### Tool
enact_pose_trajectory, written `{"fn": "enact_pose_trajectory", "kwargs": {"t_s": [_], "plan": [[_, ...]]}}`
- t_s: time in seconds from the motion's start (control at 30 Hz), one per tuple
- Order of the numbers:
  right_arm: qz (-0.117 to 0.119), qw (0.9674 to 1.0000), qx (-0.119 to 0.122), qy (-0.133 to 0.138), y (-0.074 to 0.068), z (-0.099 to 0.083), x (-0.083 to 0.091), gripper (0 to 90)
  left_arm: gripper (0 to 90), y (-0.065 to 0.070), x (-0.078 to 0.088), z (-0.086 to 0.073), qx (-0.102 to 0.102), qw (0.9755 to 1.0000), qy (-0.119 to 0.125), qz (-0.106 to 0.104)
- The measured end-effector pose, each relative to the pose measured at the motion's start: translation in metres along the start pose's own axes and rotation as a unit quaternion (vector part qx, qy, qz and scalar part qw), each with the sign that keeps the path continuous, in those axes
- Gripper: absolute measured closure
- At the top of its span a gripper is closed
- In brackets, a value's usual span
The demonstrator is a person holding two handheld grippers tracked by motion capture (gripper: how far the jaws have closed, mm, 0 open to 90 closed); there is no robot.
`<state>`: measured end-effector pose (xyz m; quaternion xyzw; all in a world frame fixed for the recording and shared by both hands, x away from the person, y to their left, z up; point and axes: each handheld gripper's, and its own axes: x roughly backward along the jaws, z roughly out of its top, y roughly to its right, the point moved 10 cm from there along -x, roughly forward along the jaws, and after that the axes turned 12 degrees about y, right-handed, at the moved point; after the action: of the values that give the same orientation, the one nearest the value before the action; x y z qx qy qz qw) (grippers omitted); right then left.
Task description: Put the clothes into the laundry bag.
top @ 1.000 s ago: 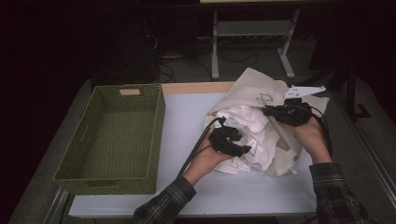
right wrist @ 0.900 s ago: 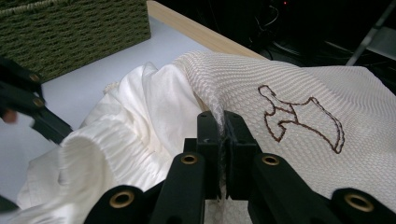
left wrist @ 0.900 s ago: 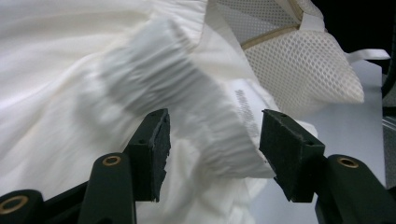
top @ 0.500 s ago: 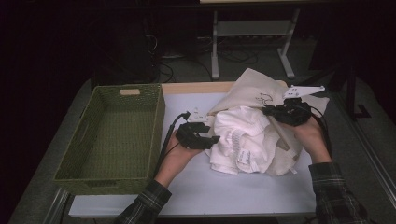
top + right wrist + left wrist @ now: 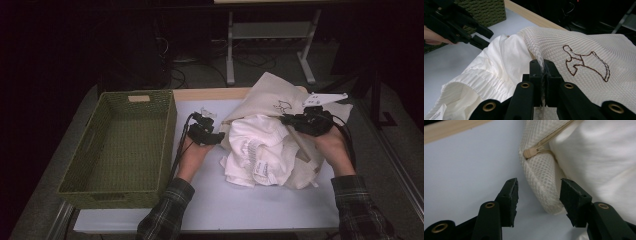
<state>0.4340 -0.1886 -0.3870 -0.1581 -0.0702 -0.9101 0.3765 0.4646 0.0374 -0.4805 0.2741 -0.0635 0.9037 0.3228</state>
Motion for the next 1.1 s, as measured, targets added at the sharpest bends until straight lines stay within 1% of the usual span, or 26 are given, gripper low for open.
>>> {"fn": "enact_pose_trajectory", "kwargs": {"t_s": [0.07, 0.1, 0.13, 0.17, 0.2, 0.23, 0.27, 0.3, 0.37, 0.5, 0.63, 0.7, 0.77, 0.9, 1.03, 1.1], "plan": [[0.000, 1.0000, -0.001, 0.000, 0.000, -0.001, 0.001, 86.2, 55.0, 0.002, -0.006, -0.005, 0.009, 0.9998, -0.011, -0.014], [0.000, 1.0000, -0.003, -0.001, 0.000, -0.001, 0.001, 86.2, 57.6, 0.003, -0.008, -0.006, 0.008, 0.9997, -0.011, -0.019], [-0.001, 1.0000, -0.004, -0.001, 0.000, -0.002, 0.001, 86.2, 62.1, 0.004, -0.009, -0.007, 0.003, 0.9997, -0.011, -0.021], [-0.002, 1.0000, -0.004, -0.002, -0.001, -0.002, 0.001, 86.2, 68.3, 0.003, -0.010, -0.007, -0.002, 0.9998, -0.012, -0.018], [-0.002, 1.0000, -0.002, -0.002, -0.001, -0.002, 0.001, 86.2, 75.0, 0.003, -0.010, -0.008, -0.004, 0.9997, -0.014, -0.017], [-0.003, 1.0000, -0.002, -0.003, -0.001, -0.002, 0.001, 86.2, 79.8, 0.003, -0.010, -0.008, 0.000, 0.9997, -0.015, -0.019], [-0.003, 1.0000, -0.002, -0.003, -0.001, -0.002, 0.002, 86.2, 82.3, 0.003, -0.010, -0.010, -0.001, 0.9996, -0.020, -0.019], [-0.003, 1.0000, -0.001, -0.002, -0.001, -0.002, 0.002, 86.2, 83.3, 0.004, -0.009, -0.011, -0.003, 0.9995, -0.025, -0.019], [-0.003, 1.0000, -0.002, -0.002, -0.002, -0.002, 0.003, 86.2, 84.0, 0.006, -0.006, -0.012, -0.008, 0.9994, -0.027, -0.019], [-0.003, 1.0000, -0.004, 0.004, 0.000, -0.001, 0.004, 86.2, 84.0, 0.015, 0.004, -0.010, -0.014, 0.9993, -0.024, -0.025], [-0.003, 0.9999, -0.006, 0.011, -0.001, 0.003, 0.007, 86.2, 83.9, 0.026, 0.014, -0.015, -0.019, 0.9988, -0.030, -0.035], [-0.002, 0.9998, -0.010, 0.017, -0.001, 0.006, 0.008, 86.2, 83.8, 0.030, 0.018, -0.018, -0.026, 0.9984, -0.031, -0.039], [0.000, 0.9998, -0.009, 0.020, -0.003, 0.008, 0.008, 86.2, 83.7, 0.032, 0.022, -0.021, -0.031, 0.9982, -0.032, -0.041], [0.000, 0.9999, 0.001, 0.014, -0.010, 0.012, 0.008, 86.2, 83.7, 0.032, 0.026, -0.026, -0.029, 0.9982, -0.026, -0.045], [0.004, 0.9998, 0.011, 0.017, -0.018, 0.017, 0.007, 86.1, 83.6, 0.033, 0.026, -0.033, -0.014, 0.9987, -0.011, -0.049], [0.005, 0.9998, 0.013, 0.016, -0.020, 0.017, 0.006, 86.2, 83.7, 0.032, 0.024, -0.036, -0.019, 0.9985, -0.019, -0.048]]}}
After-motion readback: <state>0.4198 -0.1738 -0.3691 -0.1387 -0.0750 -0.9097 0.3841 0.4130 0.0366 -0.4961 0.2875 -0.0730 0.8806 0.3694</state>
